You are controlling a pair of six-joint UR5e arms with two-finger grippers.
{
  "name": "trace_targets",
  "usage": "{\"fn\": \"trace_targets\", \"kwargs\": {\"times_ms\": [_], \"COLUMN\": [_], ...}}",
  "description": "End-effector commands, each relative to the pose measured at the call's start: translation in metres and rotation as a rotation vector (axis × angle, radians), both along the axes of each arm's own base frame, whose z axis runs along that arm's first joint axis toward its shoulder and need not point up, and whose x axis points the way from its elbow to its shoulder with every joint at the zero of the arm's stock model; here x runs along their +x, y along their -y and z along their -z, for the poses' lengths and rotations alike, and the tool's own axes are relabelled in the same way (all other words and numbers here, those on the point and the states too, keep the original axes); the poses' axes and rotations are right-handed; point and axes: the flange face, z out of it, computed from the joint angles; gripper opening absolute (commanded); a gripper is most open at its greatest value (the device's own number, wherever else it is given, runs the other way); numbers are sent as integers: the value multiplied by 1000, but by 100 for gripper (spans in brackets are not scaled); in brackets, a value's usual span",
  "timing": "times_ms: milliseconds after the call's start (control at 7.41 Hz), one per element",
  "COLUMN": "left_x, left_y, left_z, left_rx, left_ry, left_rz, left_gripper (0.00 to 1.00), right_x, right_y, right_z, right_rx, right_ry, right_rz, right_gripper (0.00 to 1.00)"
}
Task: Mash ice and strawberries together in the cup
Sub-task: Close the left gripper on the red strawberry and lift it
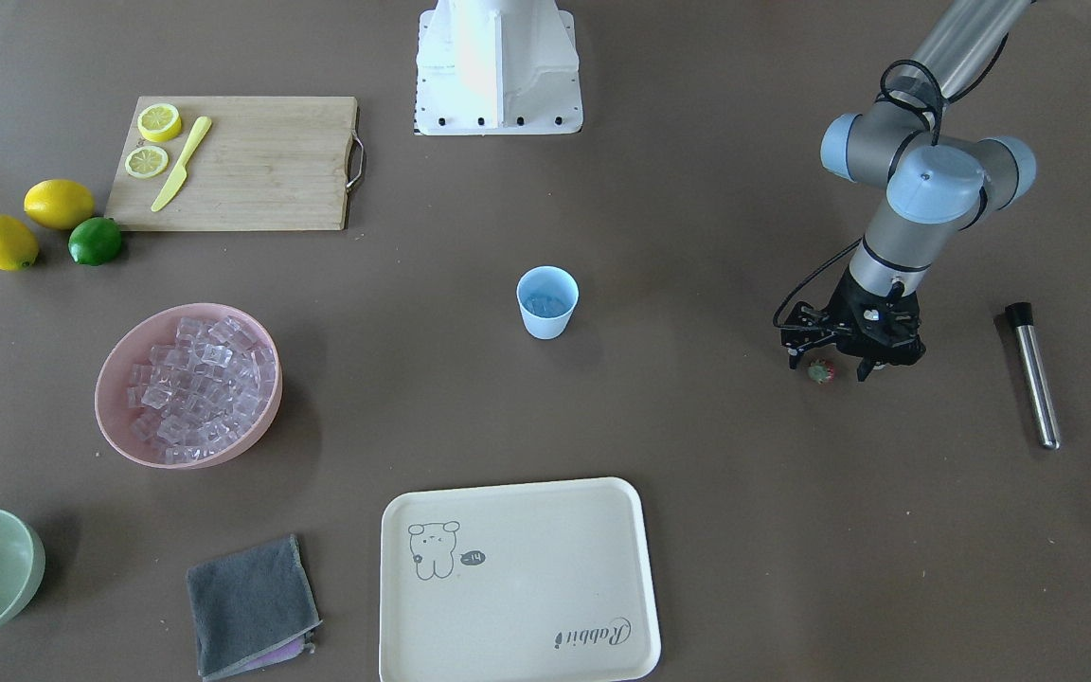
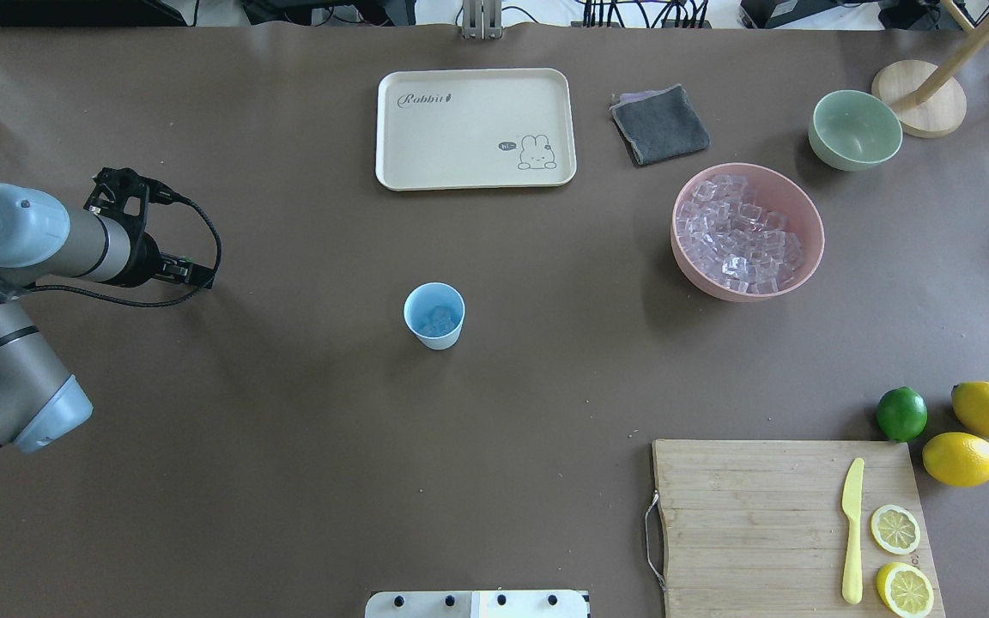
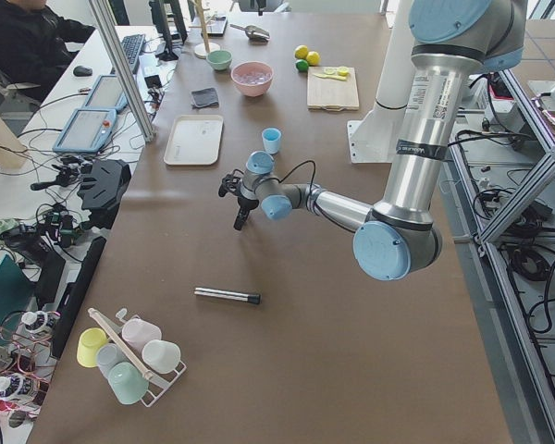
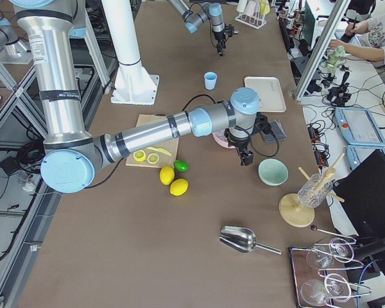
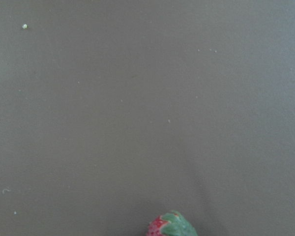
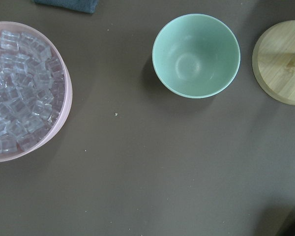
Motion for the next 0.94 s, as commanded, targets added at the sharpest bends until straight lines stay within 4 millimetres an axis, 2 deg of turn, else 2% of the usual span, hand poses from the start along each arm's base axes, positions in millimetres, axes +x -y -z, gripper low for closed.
{"fn": "trace_targets", "kwargs": {"times_ms": [0,135,270,405,540,675,810], "left_x": [1,1,-1,-7,-9,-12,-24], "left_y": [1,1,2,7,11,22,35], "left_z": [0,2,13,19,30,54,123], "left_rx": [-2,-3,-2,-7,5,-10,-50], "left_ry": [-1,-4,-26,-40,-52,-67,-89], "left_rz": [3,4,12,33,41,37,45], "left_gripper": [43,29,10,0,0,0,0], "right_x": [0,0,0,0,0,0,1], "right_y": [-1,-2,-3,-3,-3,-3,-3], "right_z": [1,-1,-2,-2,-2,-2,-2], "right_rx": [3,0,-2,-2,-2,-2,-2], "right_ry": [-1,-1,-3,-3,-3,-4,-4], "right_rz": [0,0,-1,-2,-2,-2,-2], "right_gripper": [98,98,98,98,98,98,98]}}
